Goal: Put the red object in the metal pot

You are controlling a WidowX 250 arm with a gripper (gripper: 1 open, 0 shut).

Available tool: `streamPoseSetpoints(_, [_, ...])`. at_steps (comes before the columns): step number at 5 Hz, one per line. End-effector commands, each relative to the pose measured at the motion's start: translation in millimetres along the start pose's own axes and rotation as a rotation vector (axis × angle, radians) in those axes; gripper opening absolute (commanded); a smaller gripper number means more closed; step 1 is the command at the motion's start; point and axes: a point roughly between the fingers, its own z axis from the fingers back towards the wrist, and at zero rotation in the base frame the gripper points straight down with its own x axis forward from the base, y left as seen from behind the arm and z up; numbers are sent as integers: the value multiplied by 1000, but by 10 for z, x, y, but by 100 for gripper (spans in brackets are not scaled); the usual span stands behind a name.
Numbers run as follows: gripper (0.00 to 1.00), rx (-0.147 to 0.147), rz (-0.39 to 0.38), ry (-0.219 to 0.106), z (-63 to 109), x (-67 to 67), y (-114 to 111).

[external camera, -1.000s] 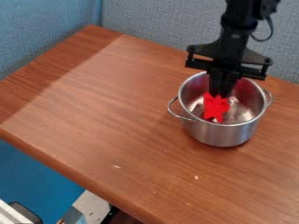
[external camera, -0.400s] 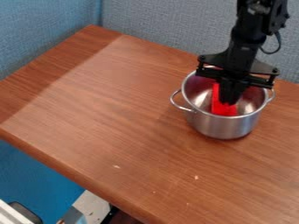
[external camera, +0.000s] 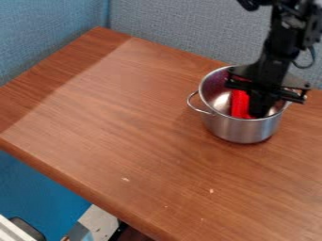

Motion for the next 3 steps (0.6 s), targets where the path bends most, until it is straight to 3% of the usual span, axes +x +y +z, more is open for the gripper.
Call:
streamPoseSetpoints(1, [0, 5, 3, -41, 24, 57, -75])
streamPoseSetpoints(3, [0, 23, 22, -22, -124, 38, -64])
